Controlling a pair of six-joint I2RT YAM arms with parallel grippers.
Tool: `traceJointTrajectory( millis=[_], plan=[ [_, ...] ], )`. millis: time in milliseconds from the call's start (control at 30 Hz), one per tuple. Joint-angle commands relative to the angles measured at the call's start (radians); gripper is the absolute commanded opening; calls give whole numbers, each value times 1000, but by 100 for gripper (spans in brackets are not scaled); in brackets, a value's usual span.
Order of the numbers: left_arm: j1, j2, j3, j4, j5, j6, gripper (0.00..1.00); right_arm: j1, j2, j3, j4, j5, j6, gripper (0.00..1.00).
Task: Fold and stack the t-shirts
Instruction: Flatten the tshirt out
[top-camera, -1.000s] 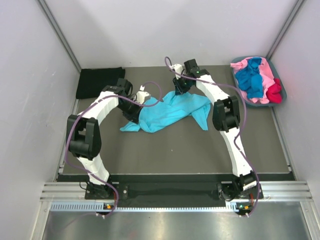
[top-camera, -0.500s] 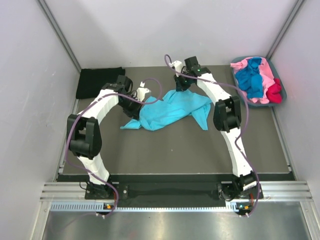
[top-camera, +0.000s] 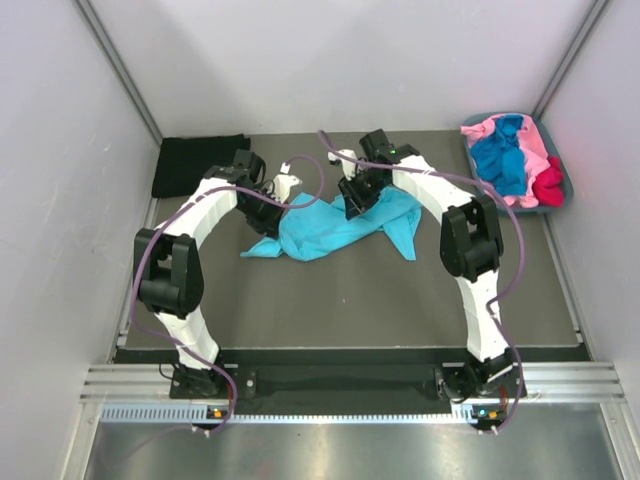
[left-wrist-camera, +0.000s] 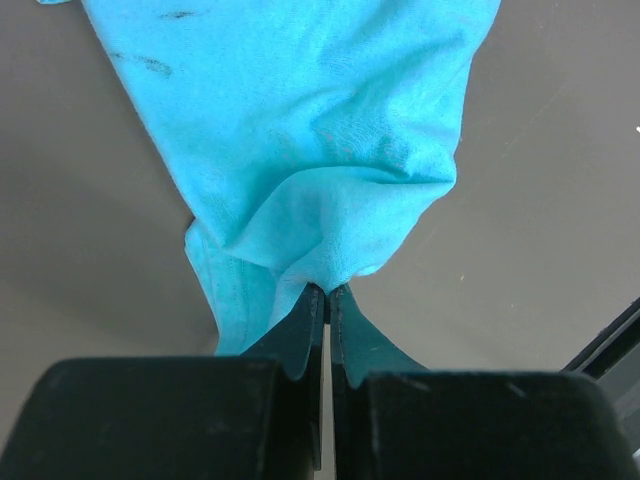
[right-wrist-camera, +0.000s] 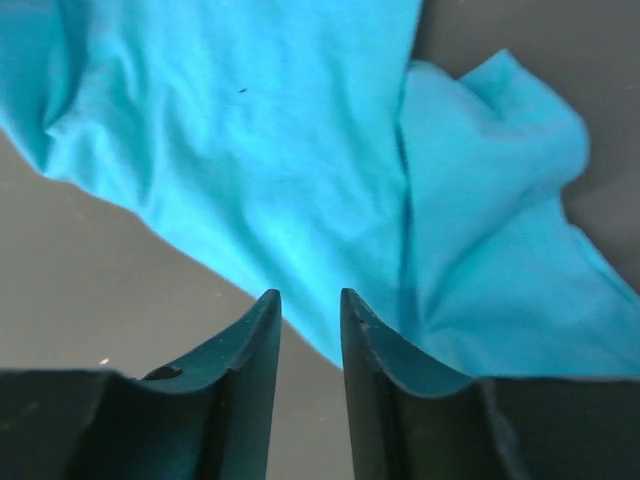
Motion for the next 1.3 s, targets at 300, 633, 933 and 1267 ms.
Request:
traceJointTrajectory(
  millis=[300,633,933,1267],
  plan=[
    [-2,29,70,32,30,4,0,-104,101,386,98,88,52,28],
    [-2,41,68,32,22,-2,0,-148,94,274,40,118,51,16],
    [-2,60,77,33,38,-8,0,-168,77,243,-14,-18,67,20],
    [-3,58,68,41,48,-16,0,-168,69,200,-23,-9,66,25]
  ],
)
